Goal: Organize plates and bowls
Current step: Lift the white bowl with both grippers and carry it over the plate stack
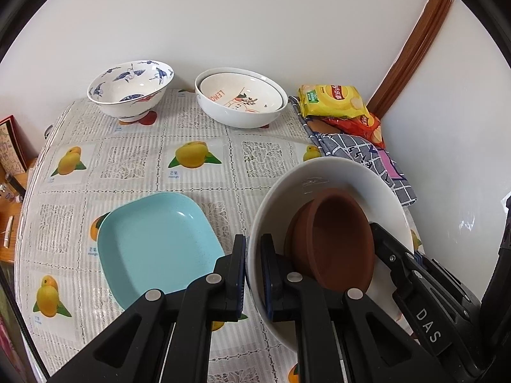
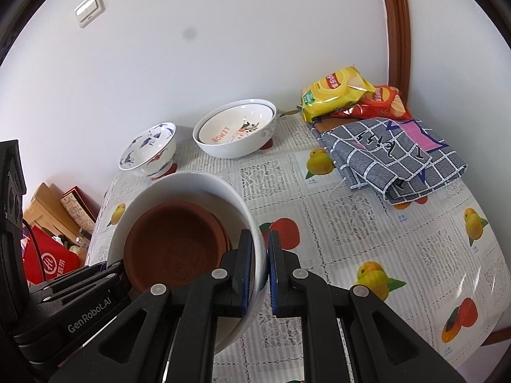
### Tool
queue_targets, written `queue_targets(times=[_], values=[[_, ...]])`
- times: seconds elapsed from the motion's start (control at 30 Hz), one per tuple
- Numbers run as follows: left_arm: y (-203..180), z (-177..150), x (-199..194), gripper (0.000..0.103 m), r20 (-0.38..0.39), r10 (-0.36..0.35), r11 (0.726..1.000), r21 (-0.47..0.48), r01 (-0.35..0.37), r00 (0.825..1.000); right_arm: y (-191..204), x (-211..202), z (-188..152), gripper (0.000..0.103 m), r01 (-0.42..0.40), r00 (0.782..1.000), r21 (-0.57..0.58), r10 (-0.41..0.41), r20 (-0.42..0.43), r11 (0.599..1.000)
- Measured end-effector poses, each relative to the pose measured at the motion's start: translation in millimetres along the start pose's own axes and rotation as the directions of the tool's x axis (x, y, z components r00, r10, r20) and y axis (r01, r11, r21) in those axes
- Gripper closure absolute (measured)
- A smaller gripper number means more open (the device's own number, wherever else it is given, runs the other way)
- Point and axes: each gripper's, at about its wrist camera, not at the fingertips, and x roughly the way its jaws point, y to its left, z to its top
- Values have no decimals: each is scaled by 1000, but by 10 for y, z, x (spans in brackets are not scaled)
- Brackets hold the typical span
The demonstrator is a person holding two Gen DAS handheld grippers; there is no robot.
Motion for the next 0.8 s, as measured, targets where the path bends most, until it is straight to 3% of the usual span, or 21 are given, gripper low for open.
queue_targets(times=[0.8], values=[[393, 11, -33, 93, 3, 21, 999, -45, -21, 1000, 358, 175, -39, 93, -31, 999, -35, 30, -20, 999]])
